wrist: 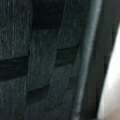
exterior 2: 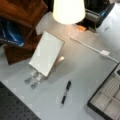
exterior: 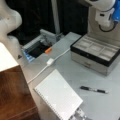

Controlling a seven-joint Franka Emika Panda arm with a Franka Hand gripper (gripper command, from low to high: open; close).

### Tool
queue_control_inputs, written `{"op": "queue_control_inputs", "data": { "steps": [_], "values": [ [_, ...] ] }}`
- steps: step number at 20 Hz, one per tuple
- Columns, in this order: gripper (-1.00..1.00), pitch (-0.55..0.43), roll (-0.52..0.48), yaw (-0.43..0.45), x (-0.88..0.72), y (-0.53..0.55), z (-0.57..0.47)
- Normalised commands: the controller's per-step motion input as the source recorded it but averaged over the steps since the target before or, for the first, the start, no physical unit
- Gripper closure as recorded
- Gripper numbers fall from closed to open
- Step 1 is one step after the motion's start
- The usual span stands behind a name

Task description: Turn on the lamps. Open the box. Pick up the pen. Put it in the box.

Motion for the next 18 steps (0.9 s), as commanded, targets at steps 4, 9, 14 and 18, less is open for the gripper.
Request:
{"op": "queue_control_inputs", "data": {
  "steps": [4, 9, 14, 18],
  "values": [
    [-1.0, 0.066, -0.131, 0.033, 0.14, 0.18, 0.09],
    [-1.0, 0.042, -0.162, 0.021, 0.12, 0.14, 0.04],
    [-1.0, 0.032, -0.167, 0.02, 0.08, 0.06, 0.04],
    [-1.0, 0.022, -0.162, 0.028, 0.02, 0.01, 0.08]
  ]
}}
